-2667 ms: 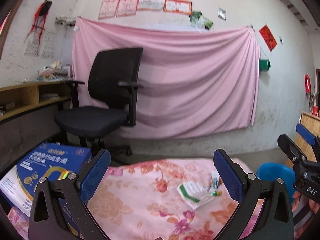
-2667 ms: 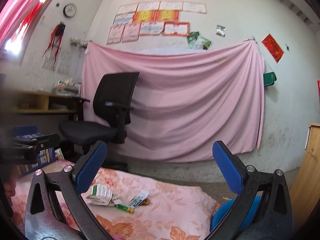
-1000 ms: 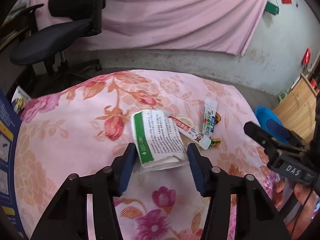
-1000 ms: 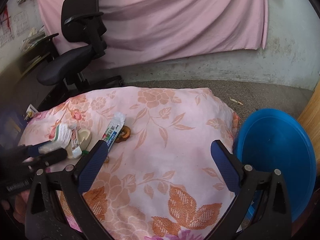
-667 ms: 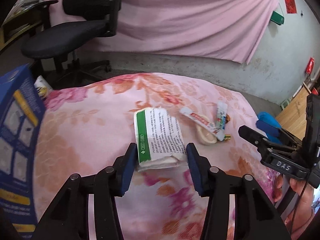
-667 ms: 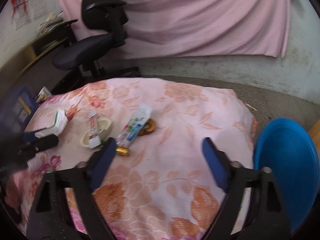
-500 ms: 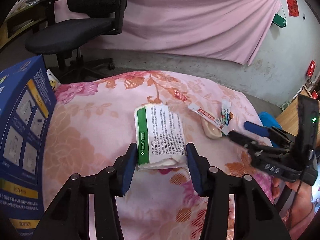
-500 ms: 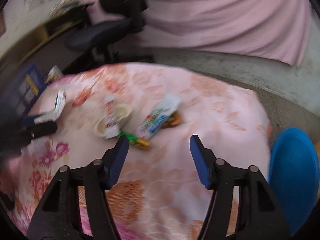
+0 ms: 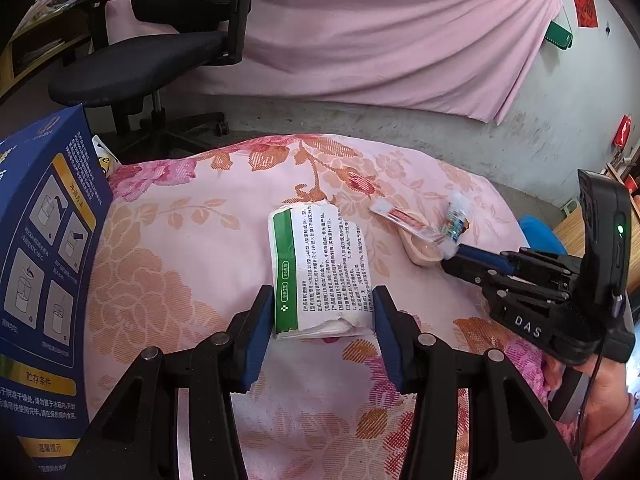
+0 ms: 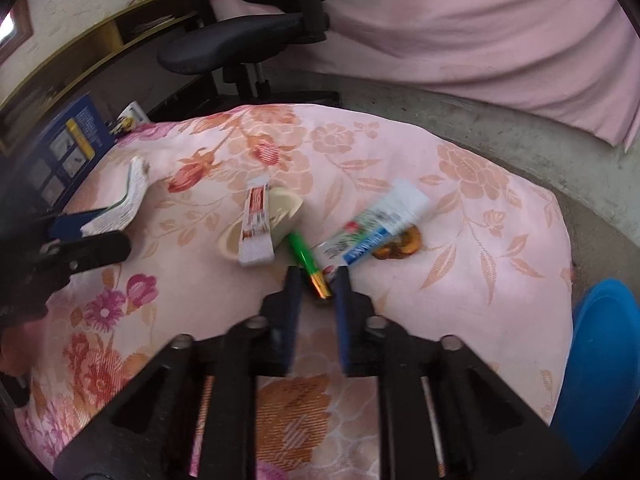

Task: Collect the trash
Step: 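Grasp the white box with left tool while right tool grasps green battery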

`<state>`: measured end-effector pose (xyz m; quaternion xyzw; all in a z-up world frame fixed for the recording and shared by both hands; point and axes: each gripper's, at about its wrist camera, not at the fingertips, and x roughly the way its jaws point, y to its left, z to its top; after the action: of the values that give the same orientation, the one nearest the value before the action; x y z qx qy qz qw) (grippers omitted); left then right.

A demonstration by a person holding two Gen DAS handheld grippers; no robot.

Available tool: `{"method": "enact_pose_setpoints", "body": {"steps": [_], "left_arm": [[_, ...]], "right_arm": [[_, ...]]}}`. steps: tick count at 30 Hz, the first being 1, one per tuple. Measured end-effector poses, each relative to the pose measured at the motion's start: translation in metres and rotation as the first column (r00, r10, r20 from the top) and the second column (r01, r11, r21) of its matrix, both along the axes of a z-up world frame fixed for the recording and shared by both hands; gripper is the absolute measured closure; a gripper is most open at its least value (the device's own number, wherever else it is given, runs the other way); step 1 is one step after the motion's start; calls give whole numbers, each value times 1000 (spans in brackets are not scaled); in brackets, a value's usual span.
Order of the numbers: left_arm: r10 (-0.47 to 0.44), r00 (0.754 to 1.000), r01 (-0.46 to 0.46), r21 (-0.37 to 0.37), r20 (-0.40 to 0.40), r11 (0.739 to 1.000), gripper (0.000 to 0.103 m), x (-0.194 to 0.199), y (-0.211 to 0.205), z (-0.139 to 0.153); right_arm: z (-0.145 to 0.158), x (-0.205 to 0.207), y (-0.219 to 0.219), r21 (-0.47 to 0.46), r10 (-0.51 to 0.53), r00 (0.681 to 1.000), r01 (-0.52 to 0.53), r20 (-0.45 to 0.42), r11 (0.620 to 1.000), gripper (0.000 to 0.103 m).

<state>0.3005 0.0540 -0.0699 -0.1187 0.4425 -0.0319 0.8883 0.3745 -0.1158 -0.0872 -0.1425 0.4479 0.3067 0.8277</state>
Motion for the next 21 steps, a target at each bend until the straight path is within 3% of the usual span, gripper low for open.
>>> {"method": "enact_pose_setpoints", "body": {"steps": [10, 15, 21], "left_arm": [[-22, 1000, 23, -15, 20, 1000, 61, -2, 0, -1], [-28, 998, 28, 3, 49, 1000, 61, -6, -3, 3], [-22, 984, 16, 37, 176, 999, 61, -18, -17, 19]], "right_arm": [[9, -19, 1, -38, -29, 995, 33, 99, 999, 70], [29, -34, -11, 21, -81, 970, 78, 230, 997, 70], [54, -54, -37, 159, -179, 914, 128, 365, 979, 70]]}}
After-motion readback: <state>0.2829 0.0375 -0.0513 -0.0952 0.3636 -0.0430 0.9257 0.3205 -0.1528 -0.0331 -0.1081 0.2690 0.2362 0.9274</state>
